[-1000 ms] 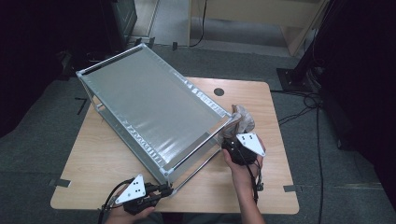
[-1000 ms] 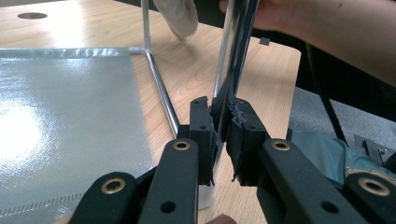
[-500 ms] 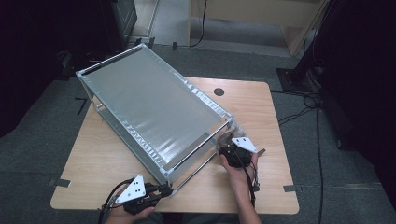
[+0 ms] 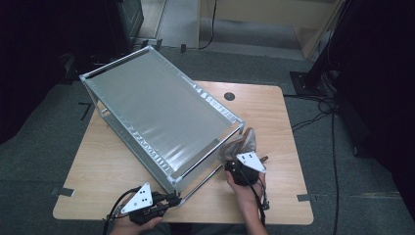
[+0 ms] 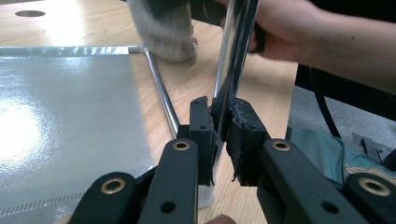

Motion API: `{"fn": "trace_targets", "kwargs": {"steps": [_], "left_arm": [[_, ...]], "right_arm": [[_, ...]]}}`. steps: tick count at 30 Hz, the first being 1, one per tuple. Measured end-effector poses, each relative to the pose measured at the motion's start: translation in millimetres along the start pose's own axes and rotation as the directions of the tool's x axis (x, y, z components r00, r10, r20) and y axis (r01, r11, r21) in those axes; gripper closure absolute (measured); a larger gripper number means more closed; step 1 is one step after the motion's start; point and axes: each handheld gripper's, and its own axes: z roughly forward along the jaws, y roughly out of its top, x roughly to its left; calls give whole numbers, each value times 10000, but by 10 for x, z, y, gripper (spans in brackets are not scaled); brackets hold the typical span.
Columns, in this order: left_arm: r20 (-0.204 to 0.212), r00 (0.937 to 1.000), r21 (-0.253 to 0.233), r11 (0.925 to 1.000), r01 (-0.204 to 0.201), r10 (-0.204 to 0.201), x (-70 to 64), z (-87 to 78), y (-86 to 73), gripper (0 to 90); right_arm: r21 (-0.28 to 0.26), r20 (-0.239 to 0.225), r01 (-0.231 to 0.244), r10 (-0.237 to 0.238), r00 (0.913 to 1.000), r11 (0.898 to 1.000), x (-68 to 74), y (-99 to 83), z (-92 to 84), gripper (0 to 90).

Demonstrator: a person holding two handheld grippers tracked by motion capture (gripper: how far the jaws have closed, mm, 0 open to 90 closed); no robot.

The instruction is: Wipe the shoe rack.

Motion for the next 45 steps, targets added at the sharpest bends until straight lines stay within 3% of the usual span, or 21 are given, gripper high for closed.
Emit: {"fn": "trace_targets", "kwargs": {"steps": [5,8,13,21,26,31,35,40,42,45], "left_arm": [[24,10000,-2,10000,-3,3,2,0,-1,809],[30,10000,7,10000,3,-3,4,0,-2,808],[28,10000,26,10000,21,-21,2,0,2,808],[39,10000,61,10000,-8,8,-5,-5,0,808],[36,10000,100,9999,-30,29,-4,-16,1,808],[56,10000,157,9999,6,-6,8,-27,3,806],[45,9999,180,9998,111,-112,2,-22,2,803],[95,10000,263,9997,9,-12,1,-39,1,800],[81,10000,281,9996,17,-20,-2,-45,0,800],[74,10000,296,9996,31,-33,-3,-46,2,801]], "right_arm": [[687,-817,591,-534,9952,9959,211,-76,90,516],[1299,-1731,1287,-1053,9793,9831,332,-132,162,519],[1625,-1768,2218,-1928,9652,9615,425,-185,236,534],[2275,-1334,2230,-1965,9714,9479,426,-162,261,616],[2381,-1598,2094,-1744,9716,9484,357,-176,190,616],[2570,-1942,2143,-1669,9667,9423,359,-172,127,620],[2793,-2469,2420,-1740,9533,9292,448,-167,93,625],[2990,-2298,2975,-2341,9447,9067,552,-174,58,640],[3042,-2328,2900,-2244,9463,9074,548,-176,44,639],[2856,-2510,2448,-1743,9522,9266,501,-182,40,624]]}}
